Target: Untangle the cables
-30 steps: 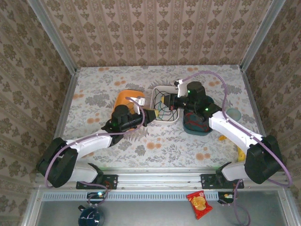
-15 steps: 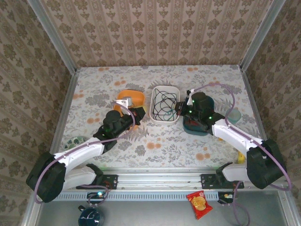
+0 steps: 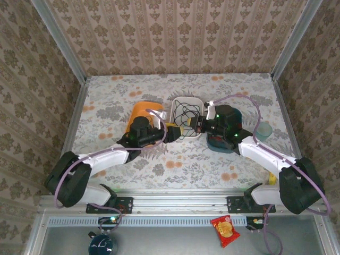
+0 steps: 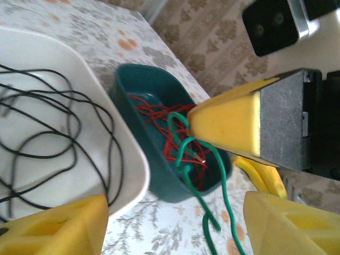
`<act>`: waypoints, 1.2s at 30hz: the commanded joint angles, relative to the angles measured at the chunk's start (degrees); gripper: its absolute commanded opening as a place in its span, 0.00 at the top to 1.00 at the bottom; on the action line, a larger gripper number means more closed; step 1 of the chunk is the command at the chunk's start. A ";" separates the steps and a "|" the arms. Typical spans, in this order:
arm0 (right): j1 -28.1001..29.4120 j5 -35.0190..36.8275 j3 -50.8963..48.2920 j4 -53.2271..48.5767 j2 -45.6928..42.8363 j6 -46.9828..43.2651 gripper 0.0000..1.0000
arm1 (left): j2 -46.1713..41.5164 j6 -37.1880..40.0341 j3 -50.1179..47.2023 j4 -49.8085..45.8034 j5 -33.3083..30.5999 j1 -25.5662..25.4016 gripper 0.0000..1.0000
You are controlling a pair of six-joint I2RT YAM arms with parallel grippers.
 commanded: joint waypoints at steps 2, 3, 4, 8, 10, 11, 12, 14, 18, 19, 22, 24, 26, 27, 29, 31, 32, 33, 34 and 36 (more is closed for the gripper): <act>0.91 -3.89 1.84 2.65 -0.22 -0.60 1.00 | 2.89 -1.01 2.65 4.63 7.00 -0.57 0.36; 1.00 -4.02 1.95 2.87 -0.16 -0.44 1.00 | 3.52 -1.01 2.98 4.40 7.39 -0.61 0.40; 1.01 -4.23 1.97 3.19 -0.19 -0.22 1.00 | 4.10 -0.92 3.18 4.12 7.74 -0.74 0.44; 1.00 -3.63 2.40 3.24 -0.15 0.05 1.00 | 5.14 -1.01 3.39 3.24 7.64 -0.71 0.90; 0.92 -2.88 2.50 3.05 0.07 0.36 1.00 | 4.73 -0.88 3.14 2.71 6.79 -0.66 1.00; 0.92 -2.35 2.53 2.97 0.20 0.54 0.96 | 4.34 -0.71 2.92 2.54 6.26 -0.64 1.00; 0.96 -2.12 2.50 2.94 0.22 0.87 0.88 | 3.93 -0.57 2.57 2.52 5.45 -0.66 1.00; 0.98 -2.24 2.50 2.99 0.38 1.22 0.70 | 3.06 -0.40 1.93 2.44 3.83 -0.61 1.00; 1.26 -3.35 2.24 2.70 0.85 1.43 0.65 | 1.91 0.00 1.58 1.52 1.63 -0.66 1.00; 1.40 -3.85 2.24 2.69 0.97 1.26 0.66 | 1.92 0.13 1.69 1.22 1.33 -0.67 1.00; 1.96 -4.33 2.33 1.66 1.17 0.78 0.68 | 1.84 0.65 2.22 0.23 0.76 -0.61 1.00; 2.24 -4.47 2.41 0.88 1.35 0.33 0.73 | 1.83 0.70 2.33 0.20 0.30 -0.58 1.00; 2.32 -4.90 2.24 0.60 1.54 0.28 0.88 | 1.50 0.75 2.42 -0.51 -1.39 -0.45 1.00; 2.28 -4.81 2.04 0.59 1.49 0.28 0.94 | 1.19 0.75 2.27 -0.88 -2.86 -0.34 1.00; 2.26 -2.74 1.43 -0.17 0.93 0.37 1.00 | 0.14 0.60 1.87 -3.05 -7.82 -0.07 1.00; 2.17 -0.10 0.69 -1.06 0.43 0.67 1.00 | -1.19 0.28 0.95 -4.54 -12.84 0.45 1.00; 2.15 1.43 0.25 -1.50 0.15 1.07 1.00 | -1.97 0.01 0.19 -4.87 -15.25 0.72 1.00; 2.07 2.85 -0.20 -1.90 0.07 1.60 1.00 | -2.70 -0.25 -0.62 -4.77 -17.34 0.99 1.00; 1.91 4.37 -0.83 -2.12 -0.05 2.38 1.00 | -3.70 -0.90 -1.74 -4.56 -19.84 1.36 1.00; 1.46 7.53 -2.16 -2.38 -0.31 4.08 1.00 | -5.82 -2.95 -4.51 -3.47 -24.19 2.26 1.00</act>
